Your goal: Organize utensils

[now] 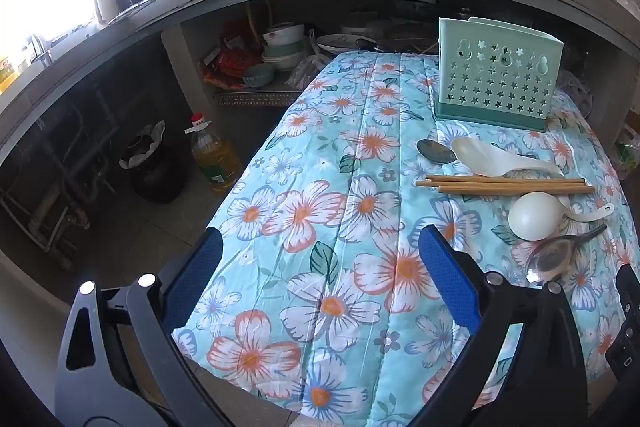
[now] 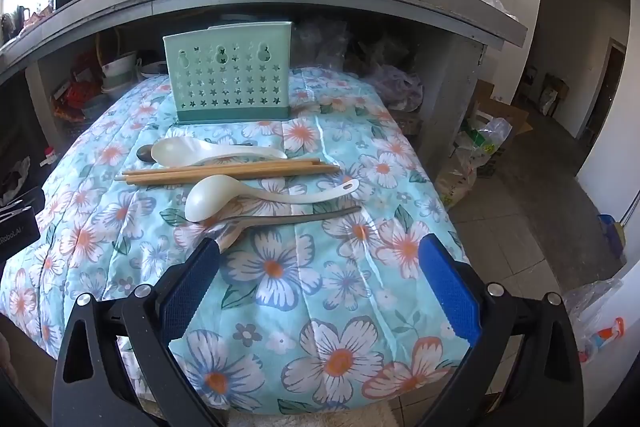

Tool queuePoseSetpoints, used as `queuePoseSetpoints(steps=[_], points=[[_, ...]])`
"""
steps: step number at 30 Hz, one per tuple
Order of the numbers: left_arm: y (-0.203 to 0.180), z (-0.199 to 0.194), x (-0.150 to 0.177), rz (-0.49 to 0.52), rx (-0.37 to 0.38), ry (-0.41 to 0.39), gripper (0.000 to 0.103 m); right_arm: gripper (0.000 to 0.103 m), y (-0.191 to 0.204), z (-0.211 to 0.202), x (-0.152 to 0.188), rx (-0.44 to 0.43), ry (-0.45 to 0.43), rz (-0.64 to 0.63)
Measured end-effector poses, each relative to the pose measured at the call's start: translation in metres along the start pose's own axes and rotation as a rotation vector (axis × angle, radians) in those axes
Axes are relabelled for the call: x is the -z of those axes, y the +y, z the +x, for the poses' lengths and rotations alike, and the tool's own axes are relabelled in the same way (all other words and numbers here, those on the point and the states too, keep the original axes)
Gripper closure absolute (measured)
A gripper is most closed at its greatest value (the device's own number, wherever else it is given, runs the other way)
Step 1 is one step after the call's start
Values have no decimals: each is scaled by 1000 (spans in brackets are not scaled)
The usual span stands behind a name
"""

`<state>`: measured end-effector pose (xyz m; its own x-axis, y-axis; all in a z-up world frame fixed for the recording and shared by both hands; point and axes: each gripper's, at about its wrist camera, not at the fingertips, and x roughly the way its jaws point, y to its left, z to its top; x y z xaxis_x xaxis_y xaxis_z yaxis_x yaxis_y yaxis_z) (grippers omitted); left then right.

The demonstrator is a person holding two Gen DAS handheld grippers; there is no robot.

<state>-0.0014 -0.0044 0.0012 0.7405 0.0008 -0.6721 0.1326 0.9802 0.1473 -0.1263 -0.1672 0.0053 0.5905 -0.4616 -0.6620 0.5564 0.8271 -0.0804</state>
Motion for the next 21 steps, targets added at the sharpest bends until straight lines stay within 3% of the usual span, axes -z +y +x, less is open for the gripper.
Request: queuePoseSetpoints(steps=[21], points=[[1,4,1,-4,6,3,9,6,0,-1,0,4,-1,3]])
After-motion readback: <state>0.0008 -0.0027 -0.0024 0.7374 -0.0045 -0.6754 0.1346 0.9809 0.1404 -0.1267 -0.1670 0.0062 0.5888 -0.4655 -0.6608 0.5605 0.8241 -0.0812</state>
